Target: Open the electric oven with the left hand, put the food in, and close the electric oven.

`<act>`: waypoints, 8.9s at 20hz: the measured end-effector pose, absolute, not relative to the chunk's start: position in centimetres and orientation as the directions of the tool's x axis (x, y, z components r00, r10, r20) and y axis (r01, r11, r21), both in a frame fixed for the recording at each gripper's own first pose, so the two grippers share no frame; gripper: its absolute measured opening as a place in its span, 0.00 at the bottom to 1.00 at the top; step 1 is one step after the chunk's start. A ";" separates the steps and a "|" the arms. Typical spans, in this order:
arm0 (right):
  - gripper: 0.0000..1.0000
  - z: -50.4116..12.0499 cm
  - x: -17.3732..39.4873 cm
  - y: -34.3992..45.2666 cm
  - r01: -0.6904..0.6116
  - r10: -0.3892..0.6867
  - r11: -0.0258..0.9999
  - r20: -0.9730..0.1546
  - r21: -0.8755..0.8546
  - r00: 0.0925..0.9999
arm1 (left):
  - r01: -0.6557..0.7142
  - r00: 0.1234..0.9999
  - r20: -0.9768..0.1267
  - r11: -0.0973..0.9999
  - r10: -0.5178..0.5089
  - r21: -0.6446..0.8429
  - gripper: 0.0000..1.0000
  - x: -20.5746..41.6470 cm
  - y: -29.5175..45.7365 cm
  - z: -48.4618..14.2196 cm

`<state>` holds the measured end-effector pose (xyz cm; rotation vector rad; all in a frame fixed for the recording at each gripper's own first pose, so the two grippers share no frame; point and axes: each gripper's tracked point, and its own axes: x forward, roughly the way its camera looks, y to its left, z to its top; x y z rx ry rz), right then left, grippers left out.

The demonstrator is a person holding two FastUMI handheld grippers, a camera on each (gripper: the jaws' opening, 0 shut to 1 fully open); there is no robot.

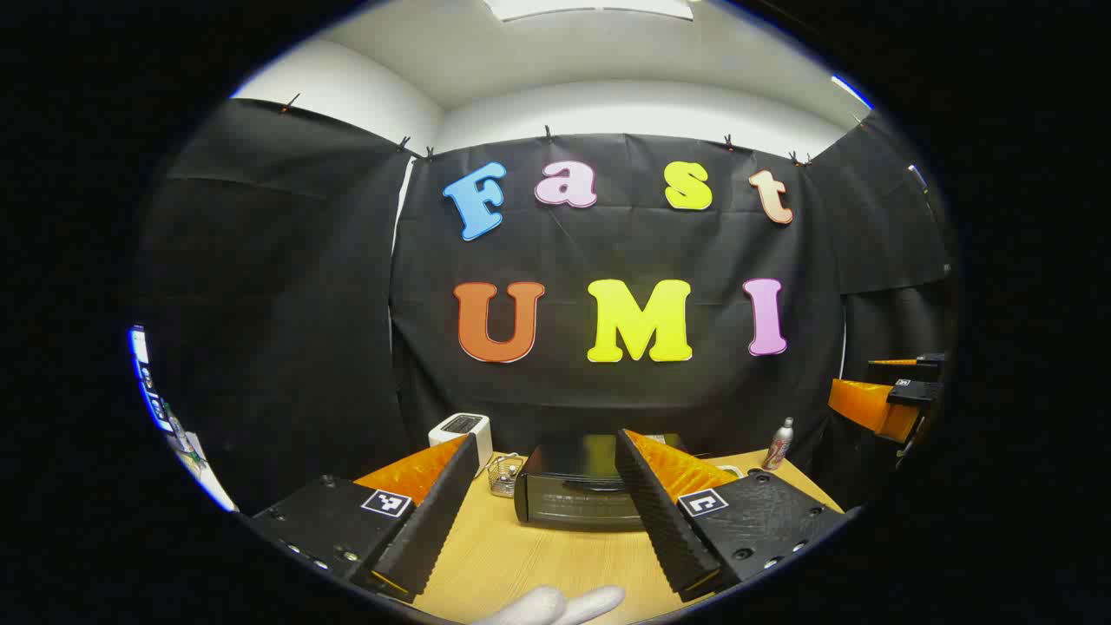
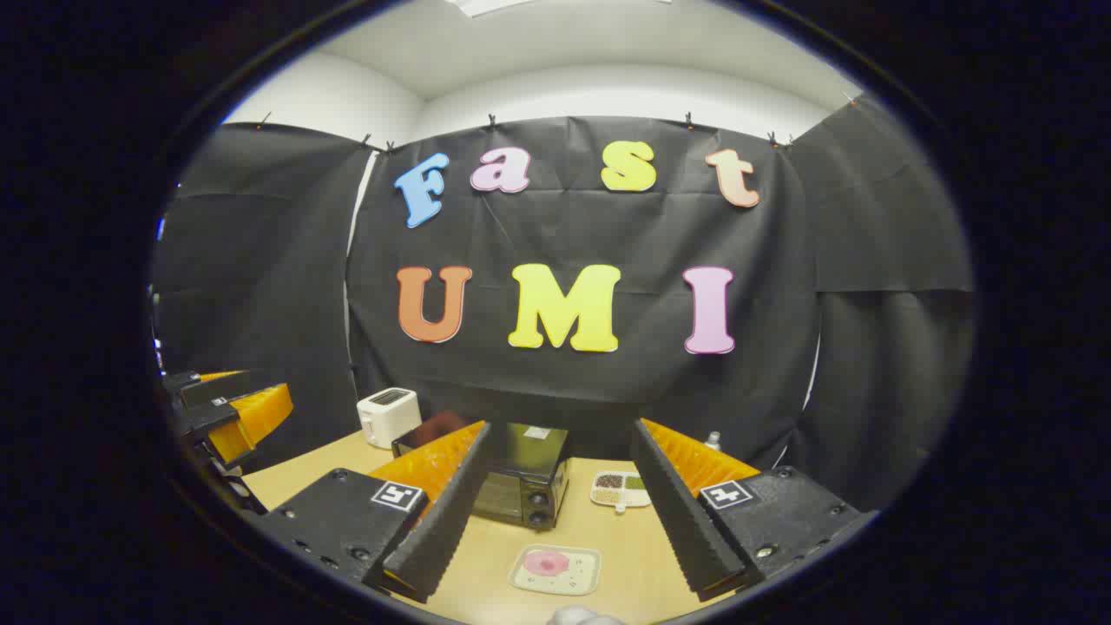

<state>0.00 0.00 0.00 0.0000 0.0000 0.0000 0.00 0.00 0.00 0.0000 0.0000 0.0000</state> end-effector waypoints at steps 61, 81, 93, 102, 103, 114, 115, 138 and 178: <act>0.96 -3.8 -1.2 -6.6 0.206 -0.197 0.977 -0.140 0.052 0.970 | 0.203 0.958 -0.211 0.979 -0.194 0.017 0.98 21.4 -8.3 -21.7; 0.97 -6.8 -3.3 -4.3 0.155 -0.147 0.987 -0.170 0.031 0.974 | 0.233 0.902 -0.379 0.972 -0.208 0.019 0.97 9.2 -6.1 -29.7; 0.97 -9.4 -3.0 -4.3 0.167 -0.159 0.986 -0.231 0.016 0.960 | 0.215 0.788 -0.587 0.976 -0.187 -0.022 0.97 6.3 -5.4 -37.4; 0.96 -15.8 -2.1 -5.0 0.165 -0.143 0.986 -0.363 0.029 0.921 | 0.239 0.797 -0.569 0.971 -0.202 -0.011 0.97 6.2 -5.1 -36.5; 0.97 -16.6 -2.0 -5.3 0.172 -0.149 0.985 -0.385 0.027 0.911 | 0.237 0.806 -0.556 0.971 -0.204 -0.013 0.97 6.3 -4.7 -35.9; 0.80 -31.8 4.7 -6.3 0.108 -0.036 0.991 -0.643 0.074 0.765 | 0.202 0.893 -0.412 0.979 -0.184 0.000 0.97 4.4 -1.4 -24.5; 0.75 -33.3 5.6 -6.2 0.094 -0.017 0.992 -0.670 0.079 0.742 | 0.201 0.900 -0.396 0.980 -0.183 0.004 0.97 4.0 -1.5 -23.4; 0.04 -42.5 12.8 -7.6 0.058 0.265 0.954 -0.915 0.295 0.303 | 0.037 0.970 -0.242 0.999 -0.034 0.006 0.96 1.5 -4.7 -11.6; 0.14 -42.7 12.8 -5.6 0.264 0.120 0.948 -0.966 0.180 0.229 | 0.204 0.939 -0.264 0.974 -0.222 -0.095 0.96 4.3 2.1 -13.6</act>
